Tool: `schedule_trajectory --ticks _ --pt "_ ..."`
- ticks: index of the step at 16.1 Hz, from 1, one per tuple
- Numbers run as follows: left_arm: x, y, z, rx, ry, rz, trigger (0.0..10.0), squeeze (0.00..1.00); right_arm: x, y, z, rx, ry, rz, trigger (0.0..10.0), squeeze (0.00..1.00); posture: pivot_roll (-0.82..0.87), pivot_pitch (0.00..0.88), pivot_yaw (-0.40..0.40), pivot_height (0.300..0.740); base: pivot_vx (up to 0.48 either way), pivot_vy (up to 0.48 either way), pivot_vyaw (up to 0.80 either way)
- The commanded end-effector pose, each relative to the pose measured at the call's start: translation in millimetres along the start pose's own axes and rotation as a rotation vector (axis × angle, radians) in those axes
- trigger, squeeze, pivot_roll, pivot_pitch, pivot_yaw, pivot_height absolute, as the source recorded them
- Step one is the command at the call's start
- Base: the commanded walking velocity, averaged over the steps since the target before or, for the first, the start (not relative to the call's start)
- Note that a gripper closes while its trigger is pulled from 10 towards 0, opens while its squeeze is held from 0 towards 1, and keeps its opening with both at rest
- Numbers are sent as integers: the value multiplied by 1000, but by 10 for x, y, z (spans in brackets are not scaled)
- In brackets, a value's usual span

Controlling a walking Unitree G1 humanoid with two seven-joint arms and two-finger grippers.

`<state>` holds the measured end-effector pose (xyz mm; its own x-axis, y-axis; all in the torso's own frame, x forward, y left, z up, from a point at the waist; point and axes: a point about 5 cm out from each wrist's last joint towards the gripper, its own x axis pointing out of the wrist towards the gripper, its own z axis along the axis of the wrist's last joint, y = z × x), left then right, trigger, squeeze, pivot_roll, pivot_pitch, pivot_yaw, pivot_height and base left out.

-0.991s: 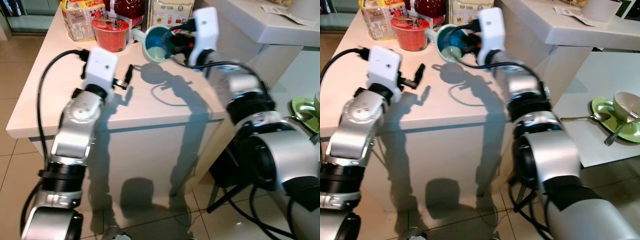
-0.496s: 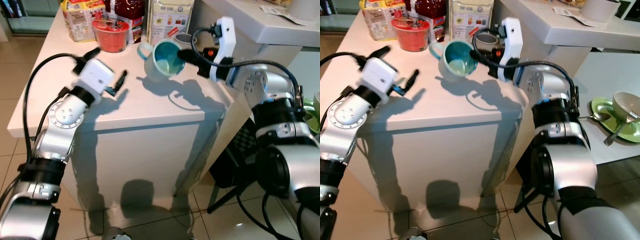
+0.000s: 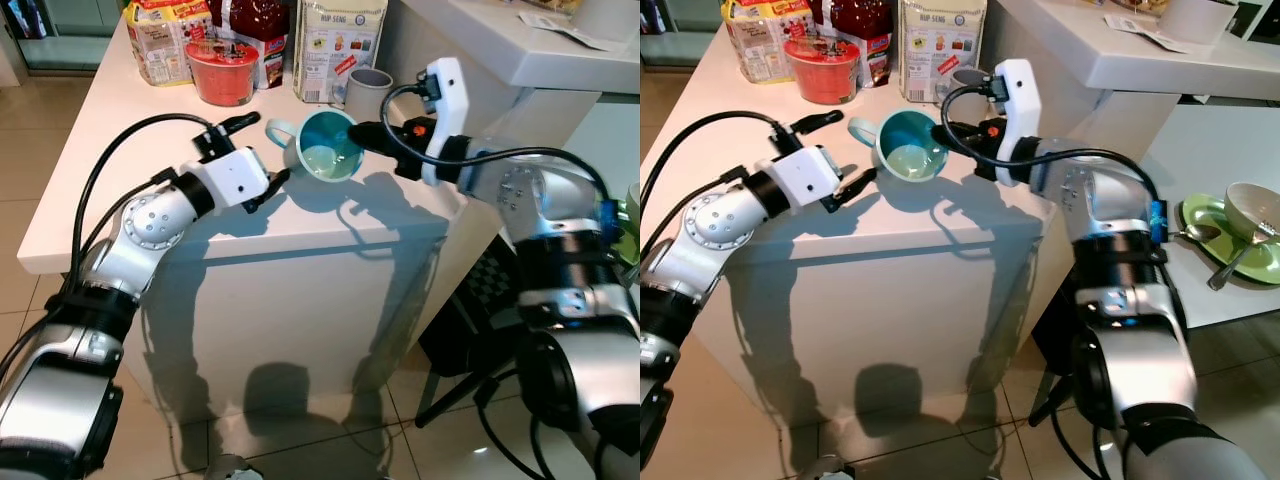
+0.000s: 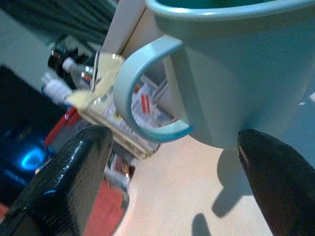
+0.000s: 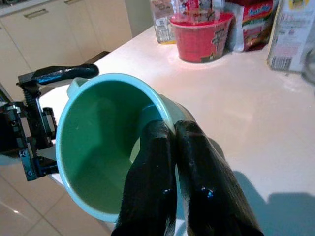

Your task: Setting the table

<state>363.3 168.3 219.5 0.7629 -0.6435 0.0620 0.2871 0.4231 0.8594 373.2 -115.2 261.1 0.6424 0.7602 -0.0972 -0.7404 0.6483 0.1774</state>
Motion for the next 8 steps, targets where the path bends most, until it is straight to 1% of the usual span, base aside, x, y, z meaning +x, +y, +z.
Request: schedule_trajectory --ticks 1,5,8 --pt "67 67 87 45 -42 -3 10000 0 -18 65 -15 -3 12 60 0 0 116 0 -80 740 0 0 0" --pt "76 139 108 69 -68 16 10000 0 -128 -5 -141 -40 55 32 0 0 115 0 -77 740 0 0 0" --pt "46 151 81 86 -68 8 10000 0 -177 -118 -189 -55 78 -23 0 0 116 0 -77 740 0 0 0"
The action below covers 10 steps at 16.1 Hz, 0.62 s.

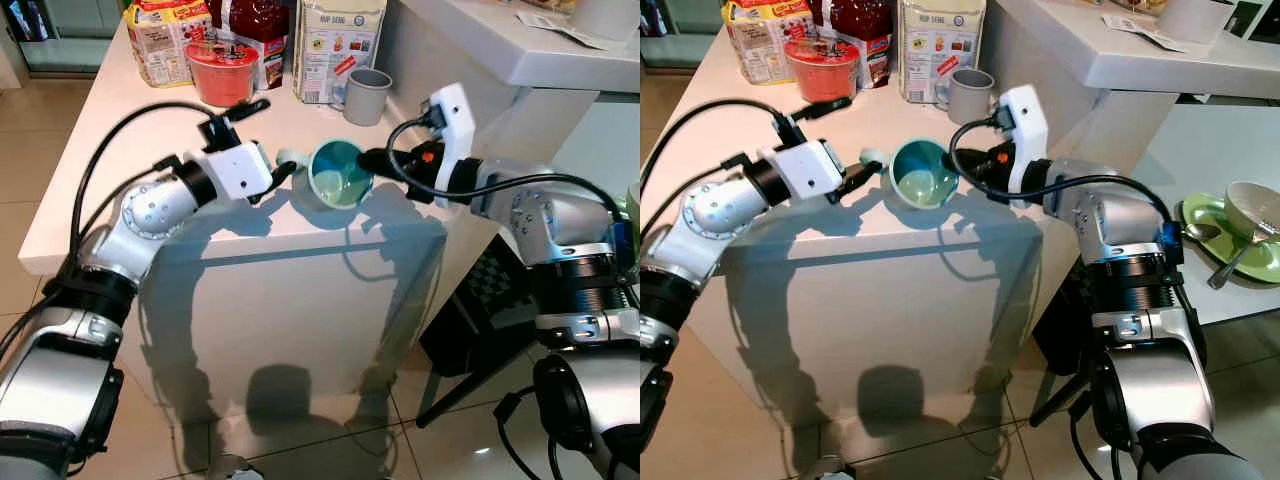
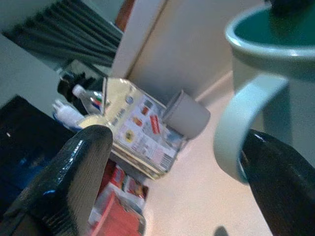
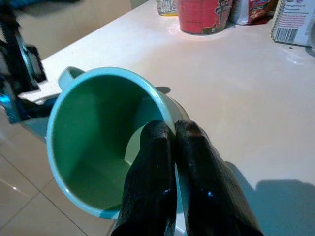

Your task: Setting the table

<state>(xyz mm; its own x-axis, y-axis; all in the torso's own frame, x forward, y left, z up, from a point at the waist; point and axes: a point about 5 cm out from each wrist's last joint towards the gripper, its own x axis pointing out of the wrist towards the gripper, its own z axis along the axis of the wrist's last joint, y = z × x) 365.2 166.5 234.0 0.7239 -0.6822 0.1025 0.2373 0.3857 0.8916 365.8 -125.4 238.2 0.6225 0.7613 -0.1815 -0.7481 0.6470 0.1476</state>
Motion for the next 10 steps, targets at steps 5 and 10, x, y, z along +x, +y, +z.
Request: schedule_trajectory --ticks 5,10 --pt "7 4 -14 -15 -13 -30 0 0 -76 -73 22 -40 0 -29 0 0 116 0 -78 740 0 0 0" --pt "25 -52 -30 -26 -7 -66 0 0 -62 -44 61 -57 -12 -21 0 0 111 0 -80 740 0 0 0"
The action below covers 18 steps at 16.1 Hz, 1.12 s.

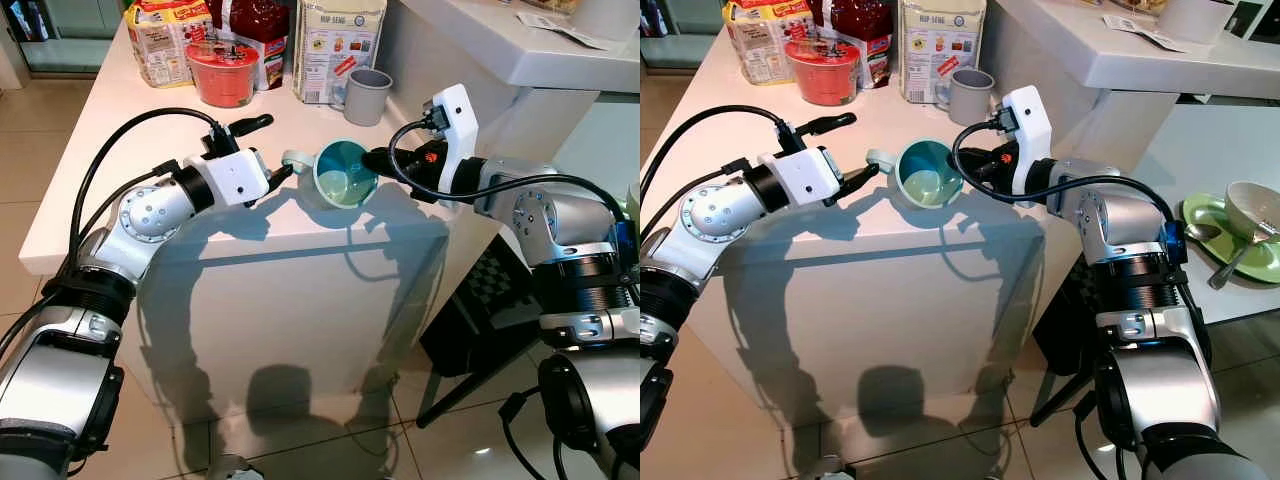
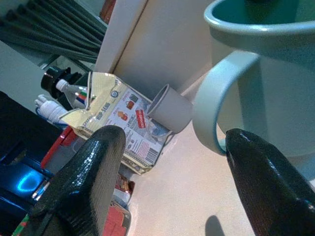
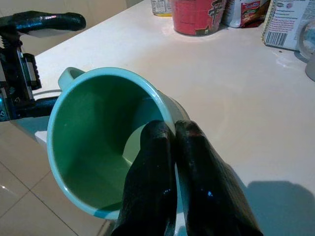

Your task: Setting the table

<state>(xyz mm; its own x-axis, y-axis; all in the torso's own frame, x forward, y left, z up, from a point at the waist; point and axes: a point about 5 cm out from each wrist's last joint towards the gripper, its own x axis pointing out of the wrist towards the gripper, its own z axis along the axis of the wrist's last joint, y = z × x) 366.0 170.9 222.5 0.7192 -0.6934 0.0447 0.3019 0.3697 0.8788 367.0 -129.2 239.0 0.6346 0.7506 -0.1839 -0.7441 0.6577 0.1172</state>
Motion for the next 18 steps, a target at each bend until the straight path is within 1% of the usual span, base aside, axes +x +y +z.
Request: schedule_trajectory --ticks 1,3,5,6,13,18 --pt "62 28 54 11 -22 -14 0 0 -39 -10 64 -31 -15 -3 0 0 109 0 -80 740 0 0 0" --pt "82 1 46 6 -14 -40 0 0 -54 84 172 -43 -39 42 0 0 107 0 -80 740 0 0 0" --pt "90 -8 47 3 -17 -54 0 0 -72 140 237 -48 -56 71 0 0 103 0 -80 740 0 0 0" --pt "92 5 54 16 -25 -57 0 0 -92 160 288 -42 -73 85 0 0 100 0 -79 740 0 0 0" --pt "89 36 68 -1 -42 -64 0 0 -106 151 229 -52 -53 71 0 0 103 0 -81 740 0 0 0" --pt "75 53 77 11 -50 -71 0 0 -99 101 148 -63 -26 49 0 0 105 0 -78 740 0 0 0"
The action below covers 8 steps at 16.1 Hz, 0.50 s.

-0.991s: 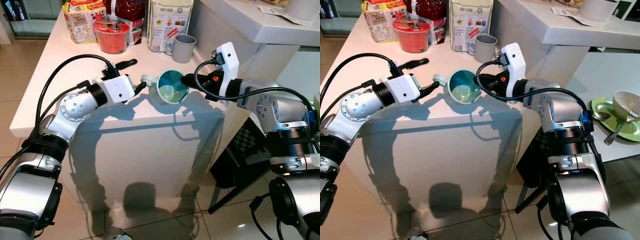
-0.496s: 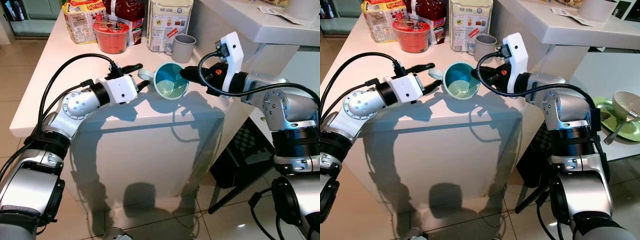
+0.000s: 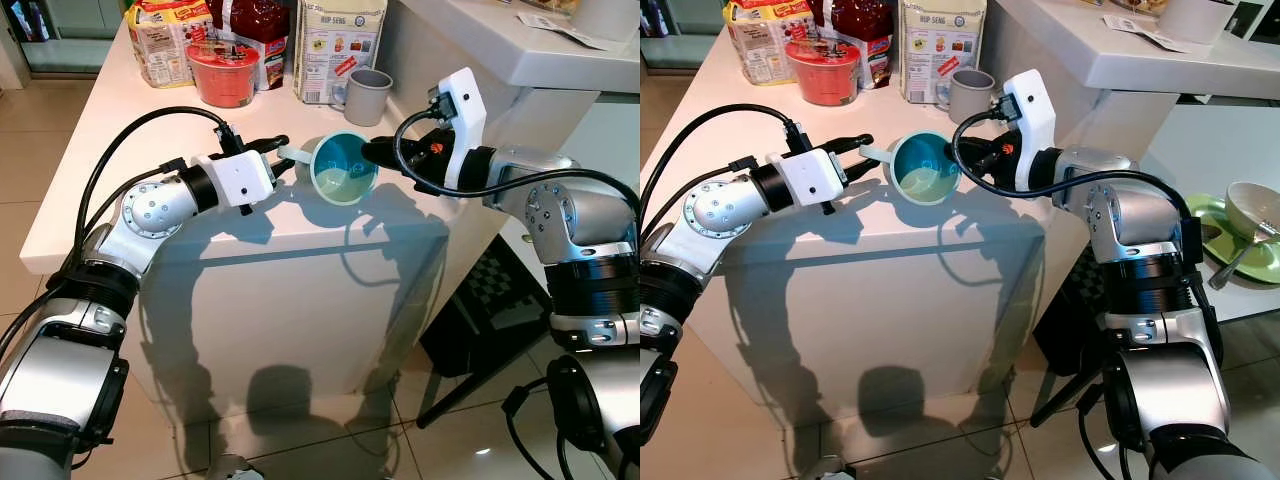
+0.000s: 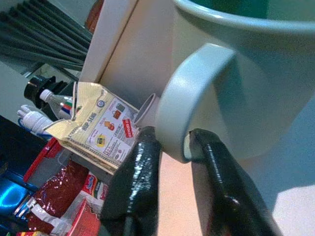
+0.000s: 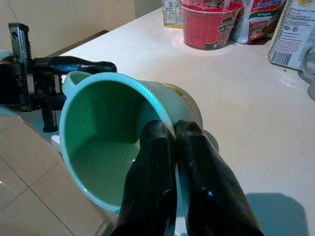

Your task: Setting the table

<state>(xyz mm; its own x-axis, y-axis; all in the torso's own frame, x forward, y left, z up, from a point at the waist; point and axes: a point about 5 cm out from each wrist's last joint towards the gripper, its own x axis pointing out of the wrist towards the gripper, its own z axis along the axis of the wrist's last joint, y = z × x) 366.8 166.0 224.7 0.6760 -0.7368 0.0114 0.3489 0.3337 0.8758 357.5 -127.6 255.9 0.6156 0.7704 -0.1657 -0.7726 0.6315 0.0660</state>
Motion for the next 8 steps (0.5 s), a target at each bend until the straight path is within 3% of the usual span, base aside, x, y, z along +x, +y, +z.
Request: schedule_trajectory --ticks 1,8 --pt "32 56 43 19 -13 -12 0 0 -19 1 -8 -8 -8 19 0 0 105 0 -78 740 0 0 0" --pt "22 55 28 9 -5 -29 0 0 -35 -11 -18 -12 -6 13 0 0 101 0 -71 740 0 0 0"
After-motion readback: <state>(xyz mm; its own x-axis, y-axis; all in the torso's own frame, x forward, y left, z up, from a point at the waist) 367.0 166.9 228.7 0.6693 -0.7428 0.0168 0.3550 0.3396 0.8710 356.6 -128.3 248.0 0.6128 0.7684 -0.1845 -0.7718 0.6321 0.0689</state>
